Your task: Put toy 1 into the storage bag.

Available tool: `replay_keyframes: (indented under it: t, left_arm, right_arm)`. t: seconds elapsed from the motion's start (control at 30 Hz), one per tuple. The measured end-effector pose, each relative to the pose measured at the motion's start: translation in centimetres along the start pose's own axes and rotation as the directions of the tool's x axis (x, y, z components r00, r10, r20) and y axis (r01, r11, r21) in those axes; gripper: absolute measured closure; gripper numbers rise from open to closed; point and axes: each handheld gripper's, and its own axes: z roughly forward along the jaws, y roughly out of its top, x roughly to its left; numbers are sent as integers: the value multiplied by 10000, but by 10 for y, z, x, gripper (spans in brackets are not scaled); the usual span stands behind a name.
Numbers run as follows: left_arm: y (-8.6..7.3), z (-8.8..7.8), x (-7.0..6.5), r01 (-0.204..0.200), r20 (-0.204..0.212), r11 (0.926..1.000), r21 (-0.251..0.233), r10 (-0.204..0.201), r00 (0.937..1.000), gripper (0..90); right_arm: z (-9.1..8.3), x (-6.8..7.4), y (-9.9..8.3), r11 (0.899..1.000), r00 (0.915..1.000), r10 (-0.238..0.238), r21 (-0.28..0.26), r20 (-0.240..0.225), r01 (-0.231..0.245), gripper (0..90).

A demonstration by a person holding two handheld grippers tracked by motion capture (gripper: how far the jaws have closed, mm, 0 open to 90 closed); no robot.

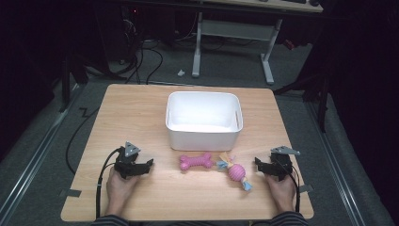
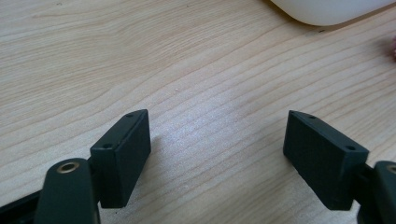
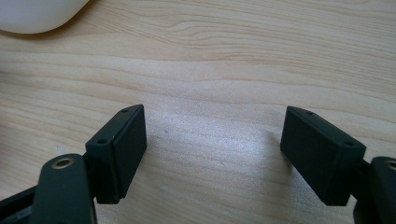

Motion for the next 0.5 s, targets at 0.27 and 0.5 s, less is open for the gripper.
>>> replay_keyframes:
  t: [0.27, 0.5]
  left_arm:
    - [0, 0, 0, -39, 34, 10000, 12, 39, 10000, 218]
    - [0, 0, 0, -31, 46, 10000, 15, 31, 10000, 215]
  right_arm:
    - [0, 0, 0, 10000, 10000, 61, -20, 31, -61, 243]
    - [0, -1, 0, 10000, 10000, 59, -48, 11, -59, 248]
